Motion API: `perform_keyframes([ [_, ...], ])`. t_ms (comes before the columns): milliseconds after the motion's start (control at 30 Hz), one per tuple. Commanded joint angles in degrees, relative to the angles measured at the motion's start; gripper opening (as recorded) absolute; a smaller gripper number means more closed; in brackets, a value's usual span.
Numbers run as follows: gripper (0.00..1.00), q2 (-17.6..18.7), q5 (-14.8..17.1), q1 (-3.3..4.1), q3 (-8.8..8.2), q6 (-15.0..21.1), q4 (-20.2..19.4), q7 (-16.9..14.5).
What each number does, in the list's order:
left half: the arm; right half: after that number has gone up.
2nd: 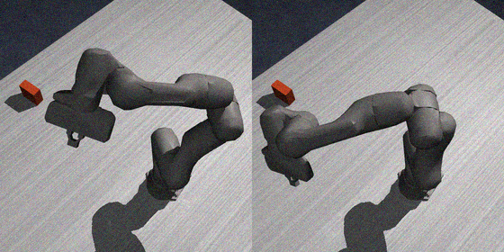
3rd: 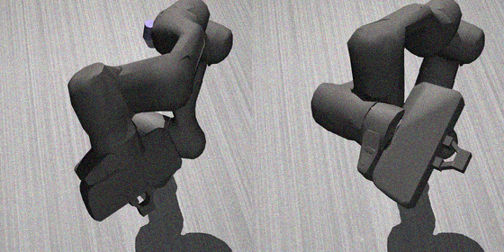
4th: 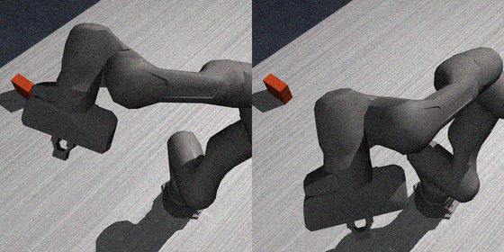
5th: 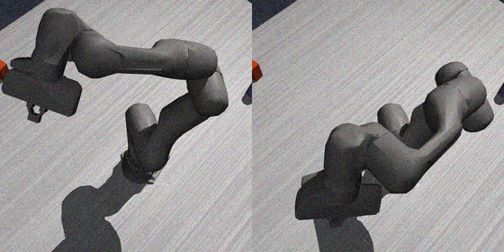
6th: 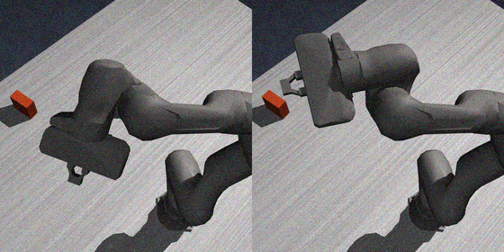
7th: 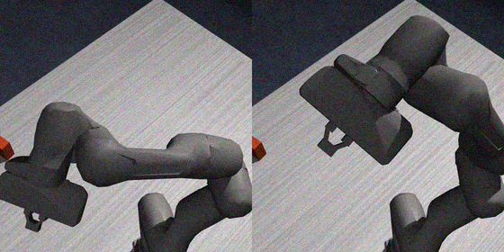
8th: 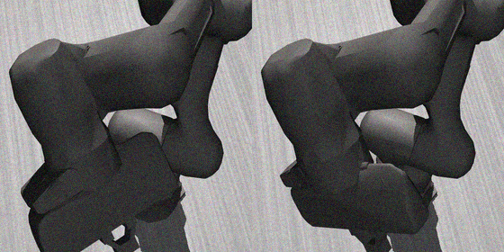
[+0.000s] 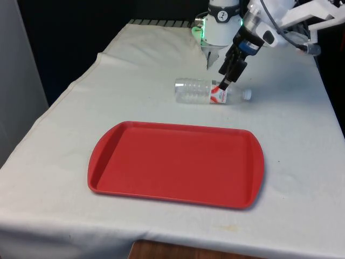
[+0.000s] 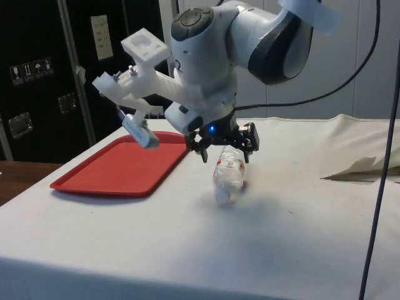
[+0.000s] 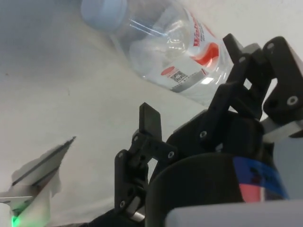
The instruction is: Place the bottle upright on the tray.
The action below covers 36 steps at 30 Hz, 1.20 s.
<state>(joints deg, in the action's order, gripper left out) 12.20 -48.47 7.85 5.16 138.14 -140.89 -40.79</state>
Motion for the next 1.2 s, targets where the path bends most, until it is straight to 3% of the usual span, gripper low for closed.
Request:
perform_keyframes([
  [0, 1.00, 0.0, -1.4, 0.40, -0.17, -0.7, 0.3, 1.7],
  [233, 1.00, 0.6, -4.0, 0.46, 0.40, -2.2, 0.6, 5.7],
  [267, 1.00, 0.4, -3.2, 0.06, 0.63, -1.8, 0.2, 4.8],
  [300, 1.00, 0.9, -4.7, 0.46, 0.63, -2.7, 0.7, 6.7],
  [533, 1.00, 1.9, -6.1, 0.46, 1.09, -4.2, 1.5, 8.7],
  [567, 1.00, 1.7, -5.2, 0.06, 1.20, -3.5, 1.0, 7.7],
  [600, 1.00, 2.1, -6.2, 0.52, 1.15, -4.5, 1.7, 8.9],
  [867, 1.00, 4.2, -6.7, 0.63, 1.83, -7.2, 3.6, 9.3],
  [900, 1.00, 4.0, -6.0, 0.29, 1.95, -6.7, 3.3, 8.7],
  [933, 1.00, 4.4, -6.7, 0.63, 1.89, -7.4, 3.7, 9.3],
  [1100, 1.00, 5.0, -6.6, 0.80, 2.12, -8.5, 4.3, 9.3],
  [1167, 1.00, 5.1, -6.0, 0.46, 2.52, -8.8, 4.4, 8.7],
])
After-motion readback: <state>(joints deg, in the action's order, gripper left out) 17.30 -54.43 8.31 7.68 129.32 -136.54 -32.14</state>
